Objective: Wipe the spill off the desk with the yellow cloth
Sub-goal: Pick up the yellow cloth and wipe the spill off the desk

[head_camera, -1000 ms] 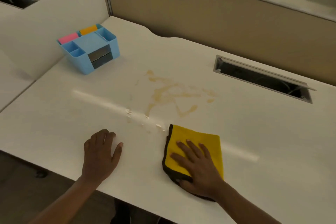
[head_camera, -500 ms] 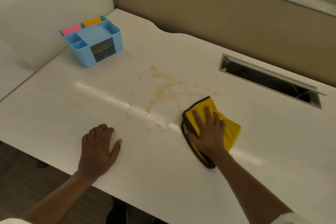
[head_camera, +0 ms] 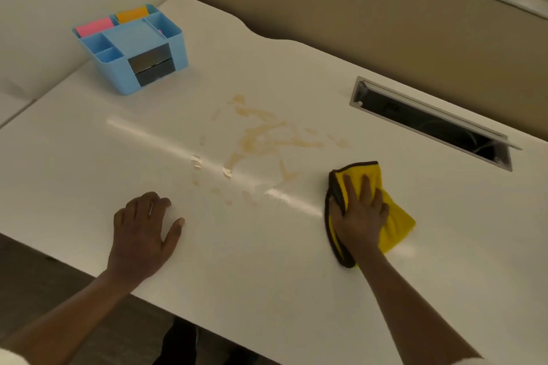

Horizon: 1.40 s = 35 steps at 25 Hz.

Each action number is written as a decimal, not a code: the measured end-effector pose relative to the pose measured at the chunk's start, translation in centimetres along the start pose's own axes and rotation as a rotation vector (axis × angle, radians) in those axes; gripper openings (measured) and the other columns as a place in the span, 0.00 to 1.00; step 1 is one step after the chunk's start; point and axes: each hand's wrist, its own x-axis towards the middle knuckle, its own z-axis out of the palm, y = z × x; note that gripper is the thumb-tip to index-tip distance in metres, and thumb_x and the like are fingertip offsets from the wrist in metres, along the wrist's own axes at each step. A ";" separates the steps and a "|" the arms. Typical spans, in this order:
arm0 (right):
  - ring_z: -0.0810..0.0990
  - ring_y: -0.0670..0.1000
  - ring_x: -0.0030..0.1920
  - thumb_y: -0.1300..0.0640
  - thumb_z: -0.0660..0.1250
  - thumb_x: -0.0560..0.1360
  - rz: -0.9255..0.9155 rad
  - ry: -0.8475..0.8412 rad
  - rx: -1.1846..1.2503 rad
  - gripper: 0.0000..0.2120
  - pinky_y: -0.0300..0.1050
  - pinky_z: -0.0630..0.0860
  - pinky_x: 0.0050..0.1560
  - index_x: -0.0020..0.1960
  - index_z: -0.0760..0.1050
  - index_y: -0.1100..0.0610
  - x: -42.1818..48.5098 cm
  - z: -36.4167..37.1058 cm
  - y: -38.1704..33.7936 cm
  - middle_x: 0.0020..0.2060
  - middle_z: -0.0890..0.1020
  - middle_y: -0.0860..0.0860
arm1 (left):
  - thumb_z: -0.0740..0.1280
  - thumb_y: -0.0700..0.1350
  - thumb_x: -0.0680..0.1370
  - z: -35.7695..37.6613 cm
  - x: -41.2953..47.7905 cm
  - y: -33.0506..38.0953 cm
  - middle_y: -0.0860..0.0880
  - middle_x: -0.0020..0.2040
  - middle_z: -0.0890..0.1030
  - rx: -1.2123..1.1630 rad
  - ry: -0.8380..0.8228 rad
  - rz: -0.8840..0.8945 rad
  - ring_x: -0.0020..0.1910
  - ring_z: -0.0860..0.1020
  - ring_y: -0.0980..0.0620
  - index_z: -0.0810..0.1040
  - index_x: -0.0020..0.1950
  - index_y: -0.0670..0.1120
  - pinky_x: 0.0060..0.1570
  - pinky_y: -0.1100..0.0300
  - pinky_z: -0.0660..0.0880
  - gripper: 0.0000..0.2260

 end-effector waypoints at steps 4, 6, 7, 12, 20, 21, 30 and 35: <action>0.55 0.62 0.79 0.37 0.60 0.75 -0.657 -0.156 -0.047 0.34 0.63 0.57 0.71 0.79 0.56 0.37 -7.5 -0.5 2.1 0.82 0.54 0.49 | 0.59 0.58 0.79 -0.2 -0.1 0.2 0.40 0.59 0.77 0.000 -0.015 -0.008 0.57 0.75 0.35 0.77 0.60 0.41 0.52 0.42 0.69 0.22; 0.59 0.62 0.78 0.38 0.61 0.74 -0.726 -0.120 -0.070 0.33 0.62 0.60 0.70 0.78 0.60 0.37 -4.6 -1.5 6.9 0.81 0.56 0.48 | 0.59 0.58 0.79 -0.2 0.0 0.3 0.39 0.59 0.77 -0.004 -0.009 -0.006 0.57 0.75 0.35 0.77 0.61 0.40 0.52 0.42 0.69 0.22; 0.61 0.64 0.77 0.38 0.59 0.74 -0.610 -0.072 -0.091 0.32 0.63 0.61 0.69 0.78 0.61 0.39 -2.3 -1.7 8.9 0.81 0.58 0.49 | 0.59 0.57 0.79 -0.2 0.0 0.3 0.39 0.59 0.77 -0.002 -0.004 -0.007 0.57 0.75 0.35 0.77 0.61 0.40 0.52 0.42 0.69 0.22; 0.57 0.71 0.76 0.33 0.46 0.75 0.184 0.010 0.063 0.37 0.71 0.55 0.73 0.80 0.58 0.46 2.7 -0.8 2.6 0.80 0.58 0.59 | 0.60 0.57 0.79 -0.3 0.0 0.5 0.39 0.59 0.76 0.019 0.000 -0.005 0.57 0.74 0.35 0.77 0.61 0.40 0.51 0.42 0.68 0.22; 0.59 0.60 0.78 0.41 0.61 0.76 -0.816 -0.065 0.014 0.31 0.61 0.59 0.73 0.78 0.60 0.40 -6.5 0.2 2.0 0.81 0.58 0.50 | 0.59 0.57 0.79 -0.4 0.0 0.4 0.39 0.59 0.77 -0.006 0.014 -0.010 0.58 0.75 0.35 0.77 0.60 0.40 0.51 0.42 0.68 0.23; 0.63 0.63 0.76 0.41 0.60 0.77 -0.685 0.015 -0.018 0.29 0.63 0.62 0.71 0.77 0.63 0.42 -3.4 -0.1 5.6 0.79 0.61 0.53 | 0.59 0.57 0.79 -0.3 0.0 0.5 0.39 0.59 0.77 -0.006 0.015 -0.012 0.58 0.75 0.35 0.77 0.60 0.40 0.51 0.42 0.68 0.23; 0.59 0.69 0.76 0.38 0.54 0.77 -0.276 -0.015 0.047 0.32 0.67 0.58 0.72 0.79 0.62 0.46 -7.5 1.7 -6.1 0.79 0.60 0.57 | 0.59 0.57 0.79 -0.2 -0.2 0.4 0.39 0.59 0.77 0.011 0.040 0.005 0.57 0.75 0.35 0.77 0.60 0.40 0.51 0.43 0.68 0.22; 0.58 0.62 0.79 0.38 0.57 0.75 -0.473 -0.039 -0.021 0.32 0.62 0.58 0.72 0.79 0.60 0.40 -5.2 -0.7 6.5 0.81 0.57 0.49 | 0.60 0.56 0.79 -0.3 -0.1 0.4 0.39 0.58 0.76 -0.007 0.060 0.006 0.55 0.74 0.35 0.77 0.60 0.39 0.50 0.43 0.68 0.22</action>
